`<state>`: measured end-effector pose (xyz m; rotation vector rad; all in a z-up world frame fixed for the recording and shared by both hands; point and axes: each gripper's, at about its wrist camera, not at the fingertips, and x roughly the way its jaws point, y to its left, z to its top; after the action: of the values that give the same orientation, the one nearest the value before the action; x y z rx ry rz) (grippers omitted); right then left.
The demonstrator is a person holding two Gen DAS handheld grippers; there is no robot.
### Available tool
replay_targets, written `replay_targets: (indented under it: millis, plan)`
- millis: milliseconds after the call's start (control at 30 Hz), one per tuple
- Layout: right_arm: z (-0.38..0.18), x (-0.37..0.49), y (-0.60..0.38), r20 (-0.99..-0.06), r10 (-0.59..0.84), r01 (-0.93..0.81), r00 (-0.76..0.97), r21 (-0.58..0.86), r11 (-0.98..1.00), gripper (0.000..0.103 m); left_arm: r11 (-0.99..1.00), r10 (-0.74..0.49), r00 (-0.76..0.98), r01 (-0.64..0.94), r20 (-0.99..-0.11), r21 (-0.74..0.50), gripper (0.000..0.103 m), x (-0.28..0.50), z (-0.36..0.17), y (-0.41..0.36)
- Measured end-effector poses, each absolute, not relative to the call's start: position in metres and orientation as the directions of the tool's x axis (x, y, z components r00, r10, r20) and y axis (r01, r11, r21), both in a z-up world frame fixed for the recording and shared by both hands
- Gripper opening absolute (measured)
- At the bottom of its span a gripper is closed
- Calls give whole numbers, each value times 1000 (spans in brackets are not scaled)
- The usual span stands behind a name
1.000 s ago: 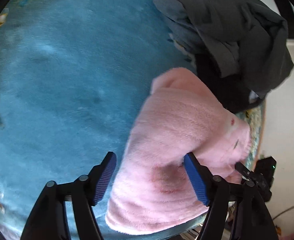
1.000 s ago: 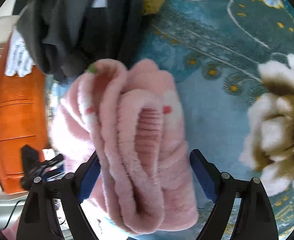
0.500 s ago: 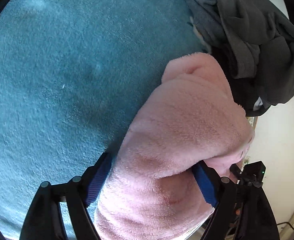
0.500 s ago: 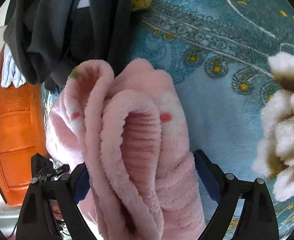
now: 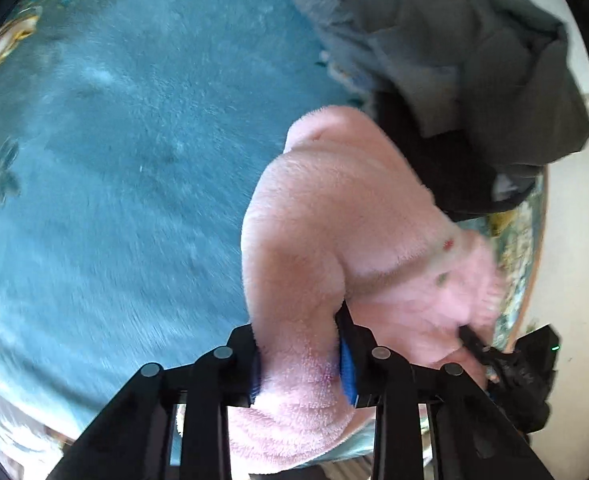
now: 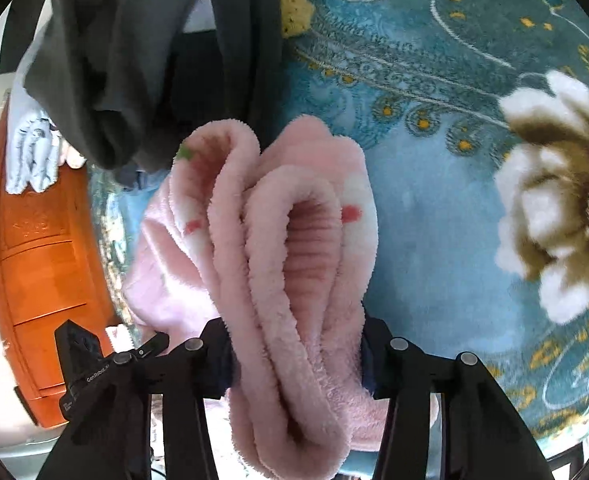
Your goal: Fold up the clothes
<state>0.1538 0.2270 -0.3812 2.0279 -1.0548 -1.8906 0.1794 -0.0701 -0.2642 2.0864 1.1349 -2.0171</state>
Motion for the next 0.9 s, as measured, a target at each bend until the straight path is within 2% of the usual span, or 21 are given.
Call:
replay_targets:
  millis: [133, 267, 367, 700, 900]
  plan:
    - [-348, 164, 235, -794, -606, -359, -54, 581, -730, 50, -758, 464, -103, 467, -880, -455, 32, 199, -229, -49]
    - [-306, 159, 215, -793, -607, -256, -42, 596, -761, 50, -726, 473, -155, 488, -867, -484, 32, 208, -197, -69]
    - [-270, 169, 237, -786, -615, -168, -54, 615, -771, 50, -712, 477, -195, 486, -857, -507, 32, 208, -187, -88]
    - [-229, 144, 175, -741, -661, -125, -119, 672, -730, 50, -724, 427, -336, 430, -840, -540, 32, 195, -129, -167]
    - [-229, 130, 82, -766, -635, -87, -102, 642, -761, 50, -661, 473, -347, 468, -810, -586, 32, 179, -172, -277]
